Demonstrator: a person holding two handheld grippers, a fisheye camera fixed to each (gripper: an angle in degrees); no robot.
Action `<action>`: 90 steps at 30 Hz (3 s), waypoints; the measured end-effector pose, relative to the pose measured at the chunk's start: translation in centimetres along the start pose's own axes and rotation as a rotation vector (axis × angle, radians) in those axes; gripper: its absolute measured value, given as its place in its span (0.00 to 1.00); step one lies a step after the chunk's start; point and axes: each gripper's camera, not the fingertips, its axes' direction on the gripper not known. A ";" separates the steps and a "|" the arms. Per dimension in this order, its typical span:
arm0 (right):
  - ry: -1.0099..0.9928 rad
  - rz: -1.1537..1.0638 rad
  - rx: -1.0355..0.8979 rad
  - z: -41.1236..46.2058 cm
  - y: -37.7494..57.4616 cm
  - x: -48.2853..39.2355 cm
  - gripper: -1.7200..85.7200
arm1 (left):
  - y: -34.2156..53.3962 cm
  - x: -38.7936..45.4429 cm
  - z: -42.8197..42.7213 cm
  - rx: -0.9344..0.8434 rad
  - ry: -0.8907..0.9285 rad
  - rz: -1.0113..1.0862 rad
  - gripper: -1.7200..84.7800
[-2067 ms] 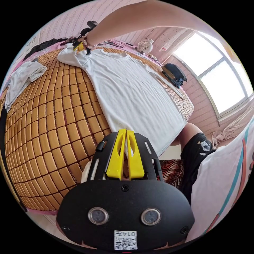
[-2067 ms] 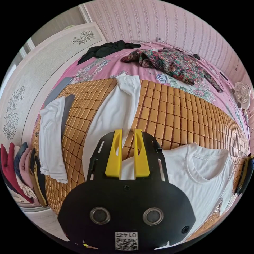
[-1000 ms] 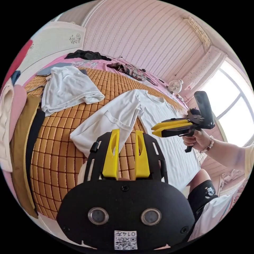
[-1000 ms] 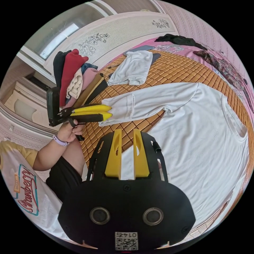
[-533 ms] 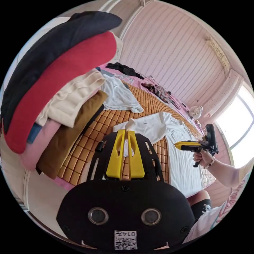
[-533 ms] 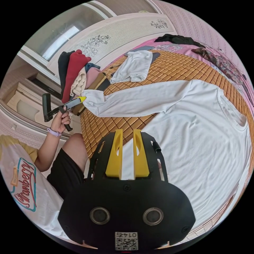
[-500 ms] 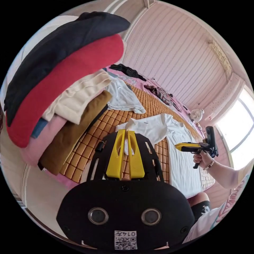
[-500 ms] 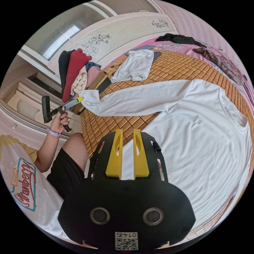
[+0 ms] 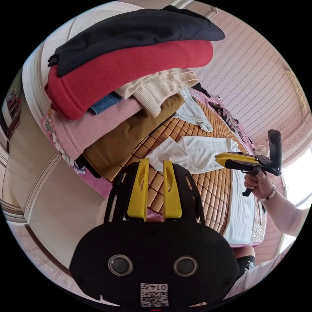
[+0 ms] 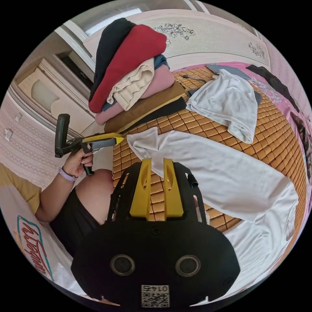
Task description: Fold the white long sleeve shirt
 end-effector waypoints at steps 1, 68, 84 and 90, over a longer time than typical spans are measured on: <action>0.010 -0.017 -0.006 0.5 -0.7 -0.6 0.10 | -0.2 0.1 0.4 -0.011 -0.018 -0.010 0.11; 0.643 0.570 0.230 -32.7 41.1 -4.0 0.02 | 4.1 47.5 24.2 -0.212 0.157 1.107 0.10; 0.146 0.778 -0.049 -23.0 44.7 -3.1 0.08 | -0.8 46.3 27.5 -0.330 0.314 0.947 0.07; 0.323 0.634 0.074 -28.6 39.5 2.2 0.07 | -1.0 46.8 28.4 -0.298 0.277 0.957 0.07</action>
